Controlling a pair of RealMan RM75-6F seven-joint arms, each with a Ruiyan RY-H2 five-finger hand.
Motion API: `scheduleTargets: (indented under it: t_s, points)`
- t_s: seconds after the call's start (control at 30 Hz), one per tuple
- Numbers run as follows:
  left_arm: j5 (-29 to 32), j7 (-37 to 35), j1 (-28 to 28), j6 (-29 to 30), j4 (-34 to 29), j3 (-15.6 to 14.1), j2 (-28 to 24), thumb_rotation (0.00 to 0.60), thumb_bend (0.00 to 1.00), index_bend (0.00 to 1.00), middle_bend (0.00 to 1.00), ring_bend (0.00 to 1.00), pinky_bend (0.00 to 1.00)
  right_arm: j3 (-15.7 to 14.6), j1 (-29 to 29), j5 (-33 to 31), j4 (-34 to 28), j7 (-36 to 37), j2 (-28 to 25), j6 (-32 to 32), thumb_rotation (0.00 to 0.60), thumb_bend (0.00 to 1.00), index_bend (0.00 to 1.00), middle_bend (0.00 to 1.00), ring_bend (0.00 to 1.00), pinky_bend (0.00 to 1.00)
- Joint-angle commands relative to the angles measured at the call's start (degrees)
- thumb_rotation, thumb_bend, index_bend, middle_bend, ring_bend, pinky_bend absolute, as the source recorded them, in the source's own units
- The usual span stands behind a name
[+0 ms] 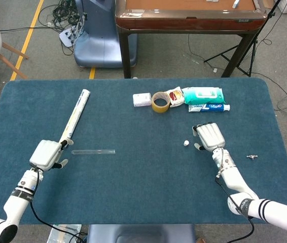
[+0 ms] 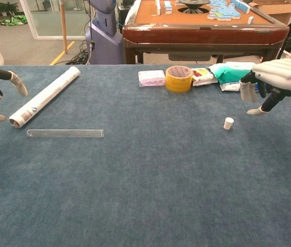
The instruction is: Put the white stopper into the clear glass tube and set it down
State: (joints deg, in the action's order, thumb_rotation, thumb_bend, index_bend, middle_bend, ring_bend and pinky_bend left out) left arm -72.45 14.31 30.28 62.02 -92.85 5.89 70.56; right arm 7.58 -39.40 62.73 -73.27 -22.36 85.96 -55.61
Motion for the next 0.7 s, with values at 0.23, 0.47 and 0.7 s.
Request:
scheduleTargets:
  t_s: [0.23,0.47,0.7]
  points:
    - [-0.05,-0.08,-0.16,0.16,-0.33,-0.07,-0.44,0.6,0.23,0.32,0.85,0.87,0.91,0.33,-0.51,1.19,3.08,-0.06,3.7,-0.02,0.6,0.2,0.49,0.17,0.03,0.02]
    - [-0.02,-0.31,-0.41,0.27,-0.26,-0.21,-0.71,0.6,0.23,0.32,0.85,0.87,0.91,0.58,-0.97,0.9,4.68,-1.89,4.94,0.6,0.6,0.2,0.49,0.45,0.35,0.12]
    - [-0.24,-0.74,-0.56,0.3,0.02,-0.34,-0.74,0.6,0.23,0.32,0.85,0.87,0.91,0.96,-1.19,0.69,5.34,-1.8,5.37,1.53,0.6,0.2,0.49,0.64,0.59,0.4]
